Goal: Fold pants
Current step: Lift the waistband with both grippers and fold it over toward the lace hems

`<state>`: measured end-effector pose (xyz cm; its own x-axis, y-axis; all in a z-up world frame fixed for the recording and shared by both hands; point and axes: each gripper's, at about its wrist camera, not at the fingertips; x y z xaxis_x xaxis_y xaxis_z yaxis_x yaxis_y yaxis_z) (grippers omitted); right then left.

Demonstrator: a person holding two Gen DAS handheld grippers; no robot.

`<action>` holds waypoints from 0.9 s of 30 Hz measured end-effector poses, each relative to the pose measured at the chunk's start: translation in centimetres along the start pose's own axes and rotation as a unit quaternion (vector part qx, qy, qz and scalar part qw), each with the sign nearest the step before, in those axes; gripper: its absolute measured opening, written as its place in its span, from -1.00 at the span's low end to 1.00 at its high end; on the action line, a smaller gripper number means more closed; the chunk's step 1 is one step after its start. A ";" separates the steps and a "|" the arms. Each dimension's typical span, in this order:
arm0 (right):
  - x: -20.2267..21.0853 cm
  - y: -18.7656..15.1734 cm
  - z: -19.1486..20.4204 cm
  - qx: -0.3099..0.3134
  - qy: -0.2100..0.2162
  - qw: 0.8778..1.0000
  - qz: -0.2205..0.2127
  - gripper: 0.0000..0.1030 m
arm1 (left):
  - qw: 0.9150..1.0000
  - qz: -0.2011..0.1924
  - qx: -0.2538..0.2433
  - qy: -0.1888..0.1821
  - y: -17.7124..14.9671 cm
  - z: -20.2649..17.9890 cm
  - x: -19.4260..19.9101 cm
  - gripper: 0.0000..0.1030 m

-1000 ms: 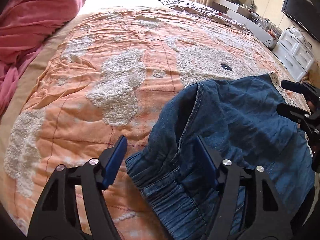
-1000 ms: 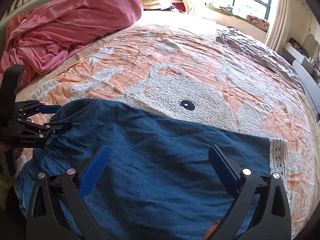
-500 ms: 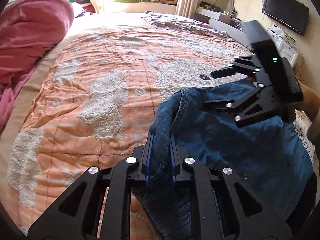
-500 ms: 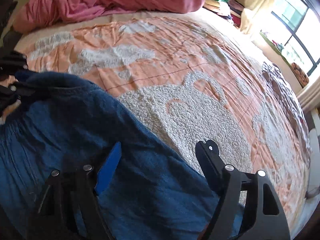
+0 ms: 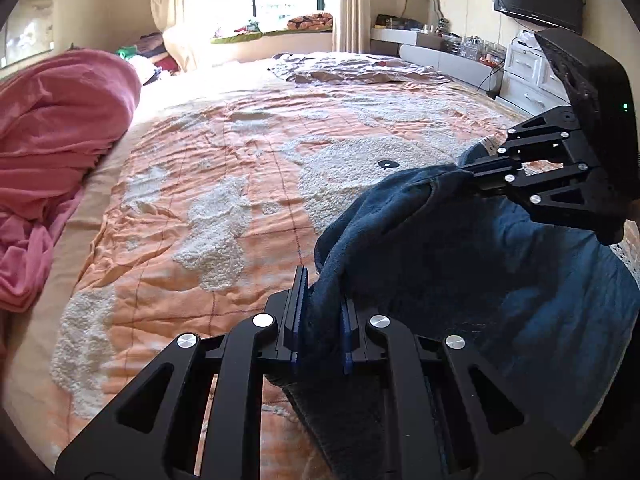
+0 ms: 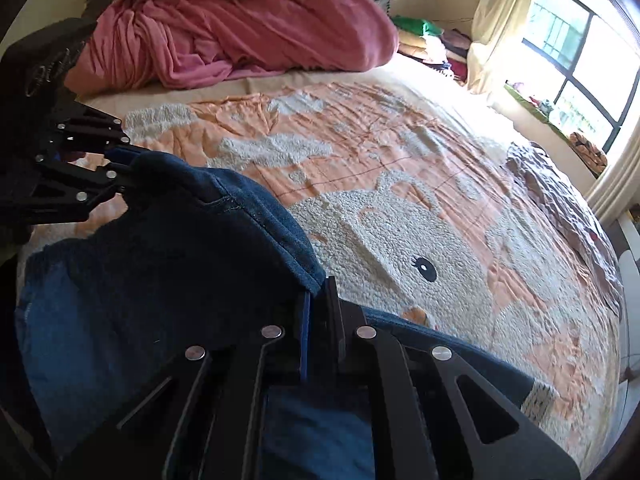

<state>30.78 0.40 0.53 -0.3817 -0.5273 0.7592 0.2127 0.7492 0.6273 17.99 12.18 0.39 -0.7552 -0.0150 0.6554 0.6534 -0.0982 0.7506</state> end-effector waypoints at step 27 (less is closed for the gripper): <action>7.4 -11.6 16.8 -0.072 0.061 0.995 -0.019 -0.88 | 0.999 -0.002 0.018 0.029 -10.2 -4.4 13.7 -0.28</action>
<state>10.40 -5.47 -4.06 -0.2821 -0.6050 0.7446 0.3306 0.6673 0.6674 0.78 8.61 1.34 -0.7585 -0.0730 0.6476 0.6515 -0.0625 0.7561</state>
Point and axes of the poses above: each gripper's, at about its wrist camera, not at the fingertips, and x roughly against the way its jaws point, z to its left, y to its top, and after that the axes turned 5 degrees about y, right-handed
